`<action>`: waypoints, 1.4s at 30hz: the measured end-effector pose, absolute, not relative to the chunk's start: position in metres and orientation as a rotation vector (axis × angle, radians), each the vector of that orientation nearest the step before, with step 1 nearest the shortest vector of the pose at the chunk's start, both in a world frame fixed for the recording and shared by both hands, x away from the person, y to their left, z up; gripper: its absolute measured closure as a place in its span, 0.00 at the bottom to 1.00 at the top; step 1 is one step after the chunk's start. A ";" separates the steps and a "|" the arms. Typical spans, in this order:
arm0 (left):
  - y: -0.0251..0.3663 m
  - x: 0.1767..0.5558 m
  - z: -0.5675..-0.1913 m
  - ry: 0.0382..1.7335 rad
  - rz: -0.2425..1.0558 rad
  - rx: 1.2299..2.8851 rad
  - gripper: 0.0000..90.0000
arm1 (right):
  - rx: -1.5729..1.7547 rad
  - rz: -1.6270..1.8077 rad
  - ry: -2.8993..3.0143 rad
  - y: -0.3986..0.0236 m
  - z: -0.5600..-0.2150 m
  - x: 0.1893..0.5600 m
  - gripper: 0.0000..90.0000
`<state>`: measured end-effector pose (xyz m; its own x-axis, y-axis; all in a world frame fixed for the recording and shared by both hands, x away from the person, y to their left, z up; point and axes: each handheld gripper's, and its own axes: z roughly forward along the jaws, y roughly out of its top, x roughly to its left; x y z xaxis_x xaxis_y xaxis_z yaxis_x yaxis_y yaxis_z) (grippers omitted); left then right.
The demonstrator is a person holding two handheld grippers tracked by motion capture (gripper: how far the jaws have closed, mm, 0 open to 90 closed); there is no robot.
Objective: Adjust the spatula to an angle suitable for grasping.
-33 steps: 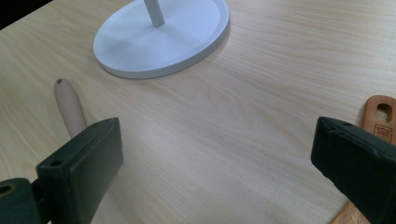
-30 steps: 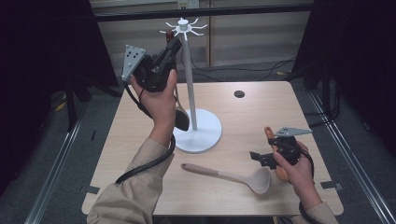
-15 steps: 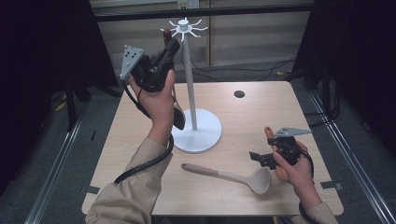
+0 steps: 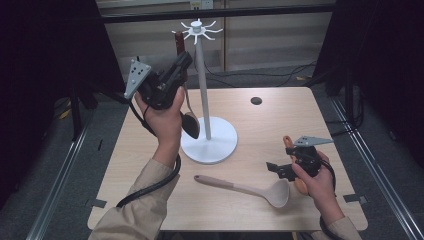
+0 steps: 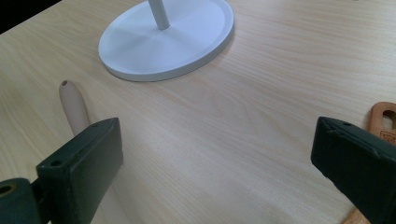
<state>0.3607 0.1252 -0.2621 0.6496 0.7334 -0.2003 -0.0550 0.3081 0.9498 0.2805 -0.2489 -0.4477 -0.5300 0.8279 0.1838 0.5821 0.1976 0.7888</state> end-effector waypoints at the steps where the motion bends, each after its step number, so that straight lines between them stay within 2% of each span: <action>1: 0.126 0.360 -0.266 0.712 0.582 1.149 0.93 | 1.331 1.247 2.195 -0.249 -0.448 0.281 0.02; 23: 0.152 0.338 -0.345 0.779 0.572 1.300 0.65 | 1.282 1.229 2.216 -0.236 -0.446 0.283 0.02; 42: 0.173 0.329 -0.384 0.802 0.558 1.433 0.45 | 1.221 1.209 2.252 -0.220 -0.446 0.288 0.03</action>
